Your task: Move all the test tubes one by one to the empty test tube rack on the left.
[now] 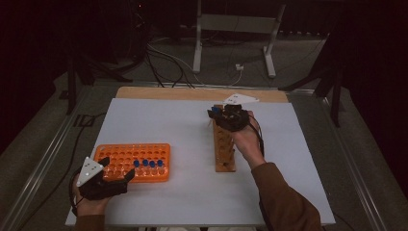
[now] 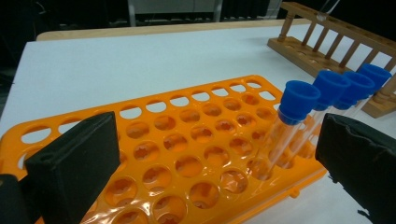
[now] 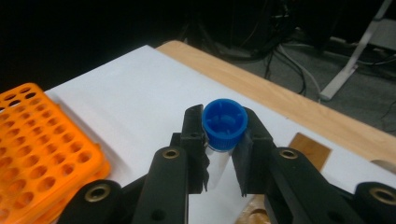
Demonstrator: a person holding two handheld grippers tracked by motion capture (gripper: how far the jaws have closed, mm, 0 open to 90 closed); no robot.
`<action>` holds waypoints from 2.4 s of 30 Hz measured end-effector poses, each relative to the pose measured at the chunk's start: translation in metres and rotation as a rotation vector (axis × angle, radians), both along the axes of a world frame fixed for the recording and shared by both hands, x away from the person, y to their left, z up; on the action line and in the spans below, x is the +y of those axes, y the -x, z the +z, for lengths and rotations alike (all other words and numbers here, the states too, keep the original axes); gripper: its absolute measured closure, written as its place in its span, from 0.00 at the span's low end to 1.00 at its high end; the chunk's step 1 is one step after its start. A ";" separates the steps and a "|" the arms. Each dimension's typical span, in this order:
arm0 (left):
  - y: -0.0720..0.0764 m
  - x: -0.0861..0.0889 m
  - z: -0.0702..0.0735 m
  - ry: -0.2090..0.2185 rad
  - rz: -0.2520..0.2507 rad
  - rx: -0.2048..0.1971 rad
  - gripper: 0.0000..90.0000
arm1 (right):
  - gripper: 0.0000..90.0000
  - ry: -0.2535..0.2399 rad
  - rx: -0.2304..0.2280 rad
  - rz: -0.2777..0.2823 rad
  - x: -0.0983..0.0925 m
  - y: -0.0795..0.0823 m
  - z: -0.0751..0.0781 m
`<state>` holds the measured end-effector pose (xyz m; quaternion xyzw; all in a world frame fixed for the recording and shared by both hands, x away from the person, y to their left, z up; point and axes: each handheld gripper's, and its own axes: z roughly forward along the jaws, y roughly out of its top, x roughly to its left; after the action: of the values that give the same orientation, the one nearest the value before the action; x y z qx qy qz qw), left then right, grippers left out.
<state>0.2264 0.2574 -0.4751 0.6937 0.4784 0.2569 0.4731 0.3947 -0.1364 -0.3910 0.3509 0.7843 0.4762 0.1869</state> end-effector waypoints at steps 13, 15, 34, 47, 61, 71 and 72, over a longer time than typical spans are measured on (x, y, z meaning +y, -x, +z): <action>0.005 -0.003 0.011 0.023 -0.015 -0.050 0.03 | 0.85 -0.002 0.047 0.099 0.030 0.013 -0.001; 0.005 -0.003 0.013 0.024 -0.016 -0.056 0.04 | 0.85 0.000 0.051 0.113 0.035 0.015 -0.001; -0.025 -0.031 0.033 -0.029 -0.067 -0.094 0.08 | 0.85 0.001 0.095 0.235 0.084 0.030 0.008; -0.038 -0.055 0.043 -0.031 -0.145 -0.125 0.31 | 0.85 -0.005 0.115 0.266 0.111 0.036 0.009; -0.043 -0.072 0.047 -0.071 -0.165 -0.136 0.61 | 0.84 -0.010 0.122 0.321 0.137 0.048 0.012; -0.046 -0.075 0.047 -0.066 -0.173 -0.133 0.79 | 0.84 -0.035 0.140 0.337 0.140 0.050 0.012; -0.046 -0.075 0.047 -0.065 -0.173 -0.133 0.80 | 0.85 -0.035 0.141 0.338 0.140 0.050 0.012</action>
<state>0.2727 0.1824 -0.4279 0.7287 0.3756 0.2761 0.5016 0.3451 0.0034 -0.3795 0.2498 0.8349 0.4887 0.0428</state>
